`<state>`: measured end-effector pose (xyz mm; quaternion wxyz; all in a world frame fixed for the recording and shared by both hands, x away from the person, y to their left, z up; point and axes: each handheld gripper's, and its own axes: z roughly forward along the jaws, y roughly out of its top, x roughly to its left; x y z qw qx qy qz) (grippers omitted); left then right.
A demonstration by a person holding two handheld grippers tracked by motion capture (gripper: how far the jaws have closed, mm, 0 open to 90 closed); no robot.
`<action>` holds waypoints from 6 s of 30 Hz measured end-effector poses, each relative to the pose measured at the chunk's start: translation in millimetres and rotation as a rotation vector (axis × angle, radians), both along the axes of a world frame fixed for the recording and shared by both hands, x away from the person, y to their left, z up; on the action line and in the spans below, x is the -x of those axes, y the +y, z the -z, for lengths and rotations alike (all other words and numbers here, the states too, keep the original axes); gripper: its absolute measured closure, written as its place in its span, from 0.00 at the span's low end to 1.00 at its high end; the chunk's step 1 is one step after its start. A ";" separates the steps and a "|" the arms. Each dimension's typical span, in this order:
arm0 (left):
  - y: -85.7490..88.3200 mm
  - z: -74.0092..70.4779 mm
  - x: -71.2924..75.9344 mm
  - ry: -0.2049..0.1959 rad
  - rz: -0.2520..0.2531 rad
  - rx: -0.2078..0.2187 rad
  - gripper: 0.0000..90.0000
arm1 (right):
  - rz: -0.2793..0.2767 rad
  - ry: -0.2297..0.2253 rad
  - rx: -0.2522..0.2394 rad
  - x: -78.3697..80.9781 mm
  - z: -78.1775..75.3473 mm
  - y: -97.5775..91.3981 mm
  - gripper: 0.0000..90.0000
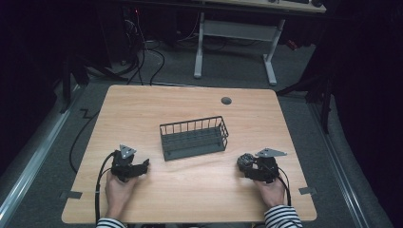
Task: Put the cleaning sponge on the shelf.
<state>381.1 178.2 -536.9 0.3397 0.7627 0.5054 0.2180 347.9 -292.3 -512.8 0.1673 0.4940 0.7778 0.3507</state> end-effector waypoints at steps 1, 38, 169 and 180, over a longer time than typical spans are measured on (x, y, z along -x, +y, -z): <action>0.0 0.0 0.0 0.000 0.000 0.000 0.26 | 0.001 -0.004 -0.002 0.7 -0.9 -0.1 0.41; -0.1 0.0 -0.2 0.000 0.000 0.001 0.26 | -0.116 -0.063 -0.100 -6.4 -61.8 17.7 0.41; -0.1 0.0 -0.2 0.000 0.001 0.002 0.26 | -0.183 -0.065 -0.027 -98.6 -94.7 102.6 0.39; -0.2 0.1 -0.1 0.000 0.001 0.002 0.26 | -0.139 -0.094 -0.077 -82.1 -102.6 69.5 0.42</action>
